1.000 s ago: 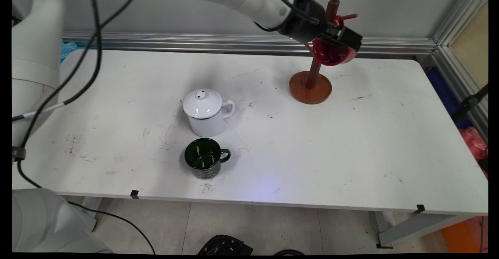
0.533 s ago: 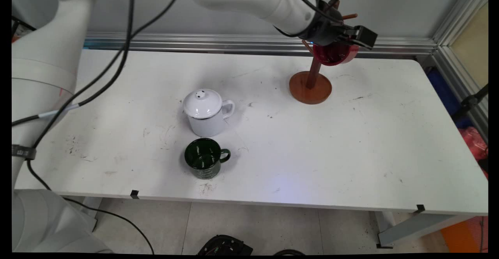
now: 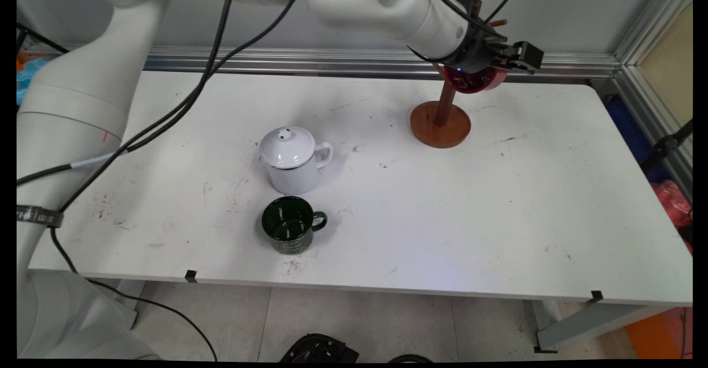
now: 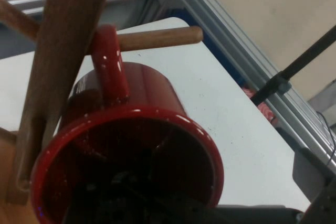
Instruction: Pick up the red mug from the rack
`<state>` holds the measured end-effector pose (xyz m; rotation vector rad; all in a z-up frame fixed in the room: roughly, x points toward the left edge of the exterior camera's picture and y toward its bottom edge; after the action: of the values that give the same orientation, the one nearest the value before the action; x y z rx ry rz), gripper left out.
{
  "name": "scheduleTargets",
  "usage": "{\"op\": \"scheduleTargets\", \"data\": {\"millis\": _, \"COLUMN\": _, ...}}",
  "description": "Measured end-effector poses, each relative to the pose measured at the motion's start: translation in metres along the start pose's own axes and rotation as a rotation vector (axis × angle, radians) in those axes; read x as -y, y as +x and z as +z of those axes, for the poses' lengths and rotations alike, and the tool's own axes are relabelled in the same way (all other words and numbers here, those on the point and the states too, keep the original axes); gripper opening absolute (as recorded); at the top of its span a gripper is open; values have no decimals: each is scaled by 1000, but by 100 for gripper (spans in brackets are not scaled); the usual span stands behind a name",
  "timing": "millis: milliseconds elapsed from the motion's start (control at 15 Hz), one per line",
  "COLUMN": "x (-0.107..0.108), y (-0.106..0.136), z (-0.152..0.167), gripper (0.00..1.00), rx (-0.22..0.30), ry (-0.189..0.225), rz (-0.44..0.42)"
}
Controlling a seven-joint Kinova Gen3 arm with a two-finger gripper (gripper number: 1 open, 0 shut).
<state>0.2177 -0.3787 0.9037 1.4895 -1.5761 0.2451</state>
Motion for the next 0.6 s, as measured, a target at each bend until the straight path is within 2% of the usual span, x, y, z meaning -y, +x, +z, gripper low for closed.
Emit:
{"op": "scheduleTargets", "data": {"millis": 200, "x": -3, "y": 0, "z": 4, "gripper": 100, "rx": -5, "ry": 5, "rz": -16}}
{"op": "scheduleTargets", "data": {"millis": 267, "x": -4, "y": 0, "z": 5, "gripper": 0, "rx": -6, "ry": 7, "rz": -22}}
{"op": "scheduleTargets", "data": {"millis": 600, "x": -6, "y": -2, "z": 10, "gripper": 0, "rx": -9, "ry": 24, "rz": -39}}
